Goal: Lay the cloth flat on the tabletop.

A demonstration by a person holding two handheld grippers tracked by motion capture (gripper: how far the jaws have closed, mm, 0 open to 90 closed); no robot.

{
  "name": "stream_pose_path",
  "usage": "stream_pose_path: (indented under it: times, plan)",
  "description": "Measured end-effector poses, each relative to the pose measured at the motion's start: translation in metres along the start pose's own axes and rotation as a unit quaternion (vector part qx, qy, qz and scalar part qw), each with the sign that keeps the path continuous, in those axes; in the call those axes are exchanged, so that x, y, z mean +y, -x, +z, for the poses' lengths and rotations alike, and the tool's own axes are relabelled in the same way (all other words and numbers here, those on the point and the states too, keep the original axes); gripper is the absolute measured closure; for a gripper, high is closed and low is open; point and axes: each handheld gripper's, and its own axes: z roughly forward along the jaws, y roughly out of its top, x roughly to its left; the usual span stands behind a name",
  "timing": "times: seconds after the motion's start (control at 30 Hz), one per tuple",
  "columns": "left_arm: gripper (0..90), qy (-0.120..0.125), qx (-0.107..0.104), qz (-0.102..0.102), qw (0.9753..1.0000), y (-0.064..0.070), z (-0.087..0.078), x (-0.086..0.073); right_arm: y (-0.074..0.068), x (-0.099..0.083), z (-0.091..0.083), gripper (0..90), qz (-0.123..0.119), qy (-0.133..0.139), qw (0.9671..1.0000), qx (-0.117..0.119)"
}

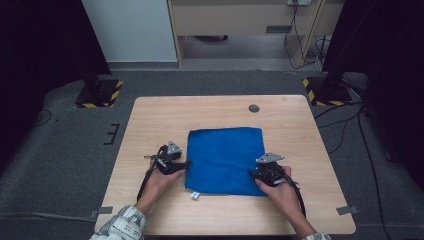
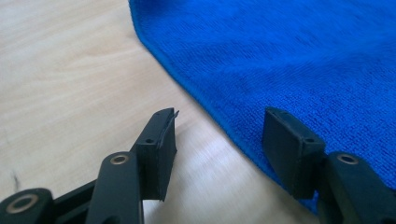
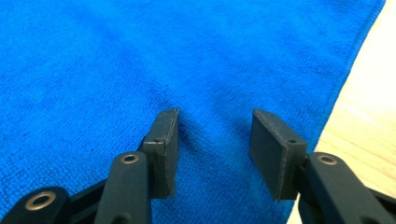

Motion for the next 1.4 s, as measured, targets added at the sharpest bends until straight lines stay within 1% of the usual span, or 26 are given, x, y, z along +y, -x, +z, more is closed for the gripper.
stream_pose_path:
  times: [0.13, 0.2, 0.23, 0.27, 0.3, 0.33, 0.37, 0.4, 0.43, 0.47, 0.53, 0.6, 0.63, 0.67, 0.73, 0.8, 0.83, 0.9, 0.97, 1.0, 1.03, 1.07, 1.17, 1.27, 1.33, 1.4]
  plan:
    - [44.8, 0.004, 0.01, 0.005, 0.9999, -0.003, 0.007, 0.006, 0.003, 0.003, 0.003, 50.6, 0.001, 0.0, 1.0, -0.009]
    - [46.1, 0.007, 0.01, 0.002, 0.9999, -0.004, 0.008, 0.006, 0.006, 0.004, 0.005, 48.0, 0.004, 0.0, 0.9999, -0.011]
    - [46.4, 0.005, 0.011, 0.006, 0.9999, -0.003, 0.007, 0.006, 0.006, 0.004, 0.005, 47.5, 0.011, -0.002, 0.9999, -0.01]
    - [46.3, 0.002, 0.011, 0.005, 0.9999, -0.002, 0.005, 0.005, 0.006, 0.004, 0.004, 46.6, 0.011, -0.005, 0.9999, -0.01]
    - [46.2, -0.002, 0.012, 0.006, 0.9999, -0.002, 0.003, 0.005, 0.004, 0.004, 0.002, 44.9, 0.007, -0.006, 0.9999, -0.012]
    - [44.5, -0.007, 0.017, 0.003, 0.9998, -0.001, 0.001, 0.004, 0.003, 0.003, 0.0, 43.2, 0.005, -0.006, 0.9999, -0.008]
    - [41.1, -0.007, 0.017, 0.003, 0.9998, -0.001, 0.001, 0.004, 0.003, 0.003, 0.0, 43.2, 0.005, -0.006, 0.9999, -0.008]
    - [41.1, -0.007, 0.018, -0.003, 0.9998, -0.001, -0.002, 0.003, 0.001, 0.003, -0.003, 42.1, 0.002, -0.002, 1.0, -0.004]
    - [39.6, 0.002, 0.014, -0.003, 0.9999, 0.002, -0.011, -0.001, -0.002, 0.002, -0.012, 41.8, 0.0, 0.012, 0.9999, 0.001]
    - [39.7, 0.005, 0.013, -0.002, 0.9999, 0.003, -0.014, -0.002, -0.004, 0.002, -0.017, 41.3, -0.001, 0.016, 0.9999, 0.006]
    - [38.8, 0.009, 0.002, -0.017, 0.9998, 0.006, -0.023, -0.006, -0.005, -0.001, -0.026, 41.4, -0.004, 0.016, 0.9998, 0.005]
    - [39.0, 0.013, -0.003, -0.02, 0.9997, 0.008, -0.026, -0.008, -0.004, -0.003, -0.028, 41.4, 0.001, 0.012, 0.9999, 0.002]
    - [39.1, 0.012, -0.01, -0.02, 0.9997, 0.012, -0.031, -0.01, -0.003, -0.006, -0.03, 41.3, 0.006, 0.008, 0.9999, 0.0]
    - [38.3, 0.013, -0.025, -0.02, 0.9994, 0.018, -0.038, -0.014, -0.001, -0.012, -0.036, 42.2, 0.014, 0.005, 0.9999, 0.001]
    - [38.3, 0.015, -0.034, -0.013, 0.9992, 0.026, -0.045, -0.017, 0.001, -0.017, -0.042, 41.5, 0.016, 0.002, 0.9999, -0.001]
    - [38.1, 0.01, -0.039, 0.0, 0.9992, 0.033, -0.048, -0.021, 0.002, -0.022, -0.047, 40.4, 0.021, -0.005, 0.9998, -0.004]
    - [37.9, 0.003, -0.039, 0.005, 0.9992, 0.036, -0.048, -0.024, 0.002, -0.025, -0.047, 39.6, 0.014, -0.012, 0.9998, -0.01]
    - [38.0, -0.014, -0.041, 0.023, 0.9988, 0.041, -0.046, -0.027, 0.002, -0.029, -0.046, 37.5, 0.012, -0.022, 0.9996, -0.01]
    - [38.0, -0.029, -0.037, 0.039, 0.9981, 0.045, -0.043, -0.03, 0.001, -0.031, -0.043, 35.5, 0.003, -0.032, 0.9994, -0.017]
    - [38.1, -0.029, -0.037, 0.039, 0.9981, 0.045, -0.043, -0.03, 0.001, -0.031, -0.043, 35.5, 0.003, -0.032, 0.9994, -0.017]
    - [38.1, -0.031, -0.041, 0.041, 0.9978, 0.046, -0.044, -0.032, -0.002, -0.032, -0.041, 34.2, 0.004, -0.042, 0.999, -0.014]
    - [38.2, -0.031, -0.041, 0.041, 0.9978, 0.046, -0.044, -0.032, -0.004, -0.034, -0.041, 34.2, 0.003, -0.037, 0.9991, -0.019]
    - [38.1, -0.035, -0.044, 0.04, 0.9976, 0.048, -0.049, -0.036, -0.007, -0.036, -0.045, 33.9, -0.003, -0.038, 0.999, -0.023]
    - [38.2, -0.038, -0.048, 0.043, 0.9972, 0.05, -0.054, -0.041, -0.009, -0.041, -0.049, 33.4, 0.003, -0.038, 0.9991, -0.016]
    - [38.1, -0.038, -0.051, 0.042, 0.9971, 0.049, -0.056, -0.043, -0.01, -0.044, -0.052, 33.2, 0.006, -0.039, 0.9992, -0.009]
    - [37.4, -0.039, -0.051, 0.039, 0.9971, 0.048, -0.057, -0.043, -0.011, -0.045, -0.053, 33.2, 0.011, -0.041, 0.9991, -0.007]
